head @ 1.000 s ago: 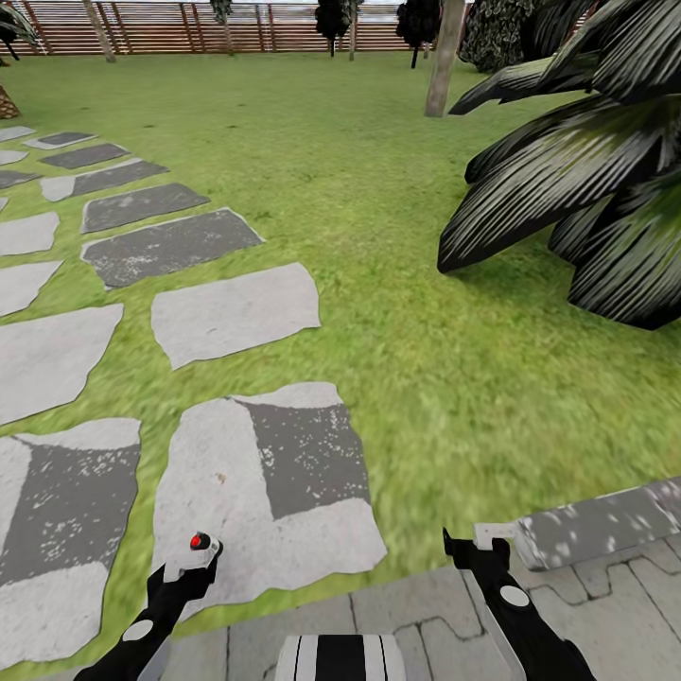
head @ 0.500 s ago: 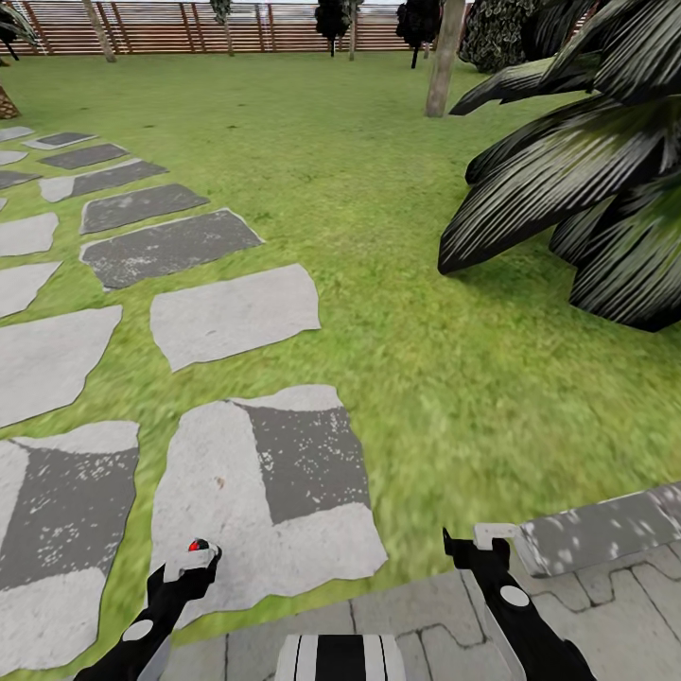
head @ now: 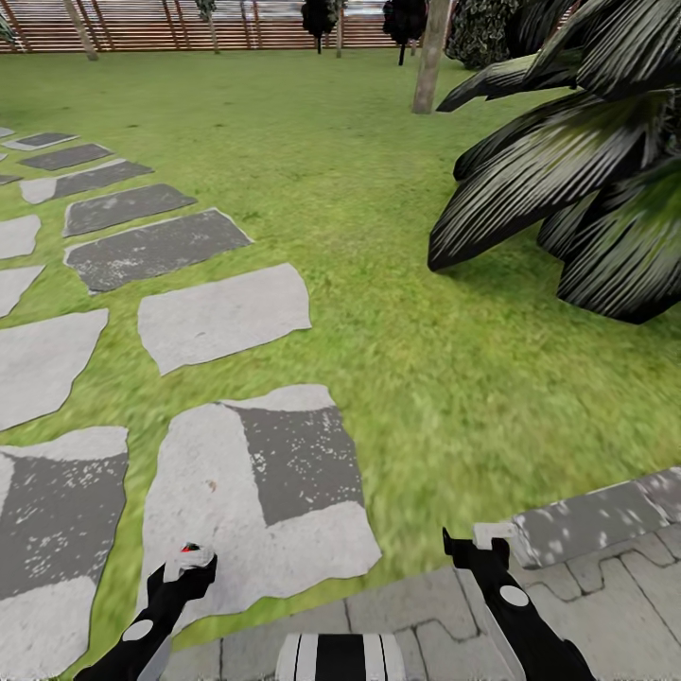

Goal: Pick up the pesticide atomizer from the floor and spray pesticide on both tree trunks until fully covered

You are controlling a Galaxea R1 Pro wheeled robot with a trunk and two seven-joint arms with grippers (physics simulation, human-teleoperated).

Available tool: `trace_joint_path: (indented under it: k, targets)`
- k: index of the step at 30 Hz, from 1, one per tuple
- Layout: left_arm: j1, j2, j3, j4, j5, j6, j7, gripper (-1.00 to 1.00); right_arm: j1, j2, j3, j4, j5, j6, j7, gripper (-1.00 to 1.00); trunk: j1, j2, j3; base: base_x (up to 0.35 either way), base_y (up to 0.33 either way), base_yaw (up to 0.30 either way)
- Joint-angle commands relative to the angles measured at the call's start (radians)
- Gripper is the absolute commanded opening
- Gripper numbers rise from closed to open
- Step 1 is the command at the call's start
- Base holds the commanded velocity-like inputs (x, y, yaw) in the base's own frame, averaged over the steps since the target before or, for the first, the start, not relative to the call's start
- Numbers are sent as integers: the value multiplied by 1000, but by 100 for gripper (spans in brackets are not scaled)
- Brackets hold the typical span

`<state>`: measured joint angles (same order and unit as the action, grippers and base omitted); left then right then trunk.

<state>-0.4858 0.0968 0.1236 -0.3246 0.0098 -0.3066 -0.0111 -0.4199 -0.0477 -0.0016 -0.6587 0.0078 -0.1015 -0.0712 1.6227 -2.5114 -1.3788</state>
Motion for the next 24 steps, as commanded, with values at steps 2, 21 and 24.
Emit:
trace_joint_path:
  k: [2, 21, 24]
  targets:
    - [-1, 0, 2, 1, 1, -3, -1, 100, 0, 0, 0, 1, 1, -3, -2, 100, 1, -1, -10, 0, 0, -2]
    - [1, 1, 5, 1, 1, -5, 0, 100, 0, 0, 0, 1, 1, -3, -2, 100, 2, -2, -37, 18, 15, 0]
    - [1, 1, 5, 1, 1, -6, 0, 100, 0, 0, 0, 1, 1, -3, -2, 100, 2, -2, -37, 25, 21, 0]
